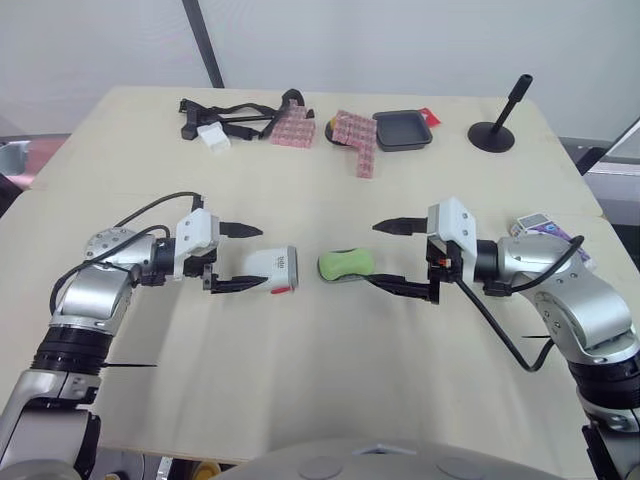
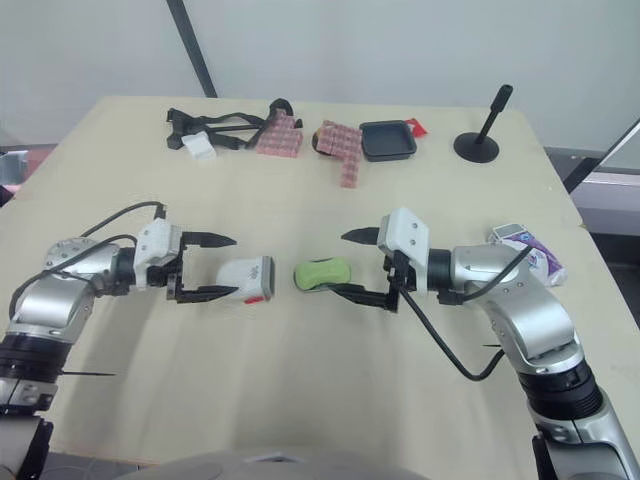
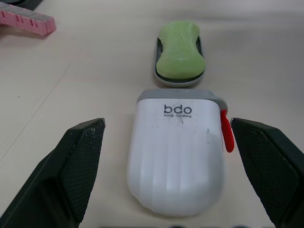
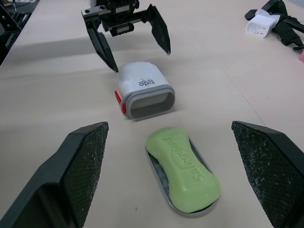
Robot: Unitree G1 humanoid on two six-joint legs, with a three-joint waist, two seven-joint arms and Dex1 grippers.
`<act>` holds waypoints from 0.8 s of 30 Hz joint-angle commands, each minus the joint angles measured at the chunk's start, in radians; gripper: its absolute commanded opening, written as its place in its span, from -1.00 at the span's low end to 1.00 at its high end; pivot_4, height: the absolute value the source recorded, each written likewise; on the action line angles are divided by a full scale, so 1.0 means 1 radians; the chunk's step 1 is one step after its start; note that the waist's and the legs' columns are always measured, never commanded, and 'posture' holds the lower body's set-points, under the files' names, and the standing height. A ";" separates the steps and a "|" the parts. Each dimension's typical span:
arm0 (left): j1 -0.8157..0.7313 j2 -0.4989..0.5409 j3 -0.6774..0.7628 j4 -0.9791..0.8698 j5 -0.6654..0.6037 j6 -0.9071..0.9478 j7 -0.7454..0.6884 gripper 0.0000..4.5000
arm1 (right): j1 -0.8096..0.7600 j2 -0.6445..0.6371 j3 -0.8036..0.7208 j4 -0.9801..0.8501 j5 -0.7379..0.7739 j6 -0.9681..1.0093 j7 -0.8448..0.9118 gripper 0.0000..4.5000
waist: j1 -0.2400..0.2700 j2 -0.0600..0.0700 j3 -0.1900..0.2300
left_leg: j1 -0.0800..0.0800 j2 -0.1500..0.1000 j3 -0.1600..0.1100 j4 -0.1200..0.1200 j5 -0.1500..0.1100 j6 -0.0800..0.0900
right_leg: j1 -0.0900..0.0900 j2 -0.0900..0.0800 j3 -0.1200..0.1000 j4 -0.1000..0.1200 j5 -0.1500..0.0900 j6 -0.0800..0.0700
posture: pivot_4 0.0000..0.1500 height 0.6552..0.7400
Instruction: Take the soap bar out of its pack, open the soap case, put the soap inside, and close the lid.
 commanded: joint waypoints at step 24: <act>-0.152 -0.056 -0.140 0.263 0.185 -0.269 -0.031 1.00 | 0.006 -0.022 0.028 -0.023 -0.009 -0.050 -0.085 0.98 | 0.001 0.000 0.000 | 0.000 0.000 0.000 0.000 0.000 0.000 | 0.000 0.000 0.000 0.002 0.000 0.000 | 1.00 1.00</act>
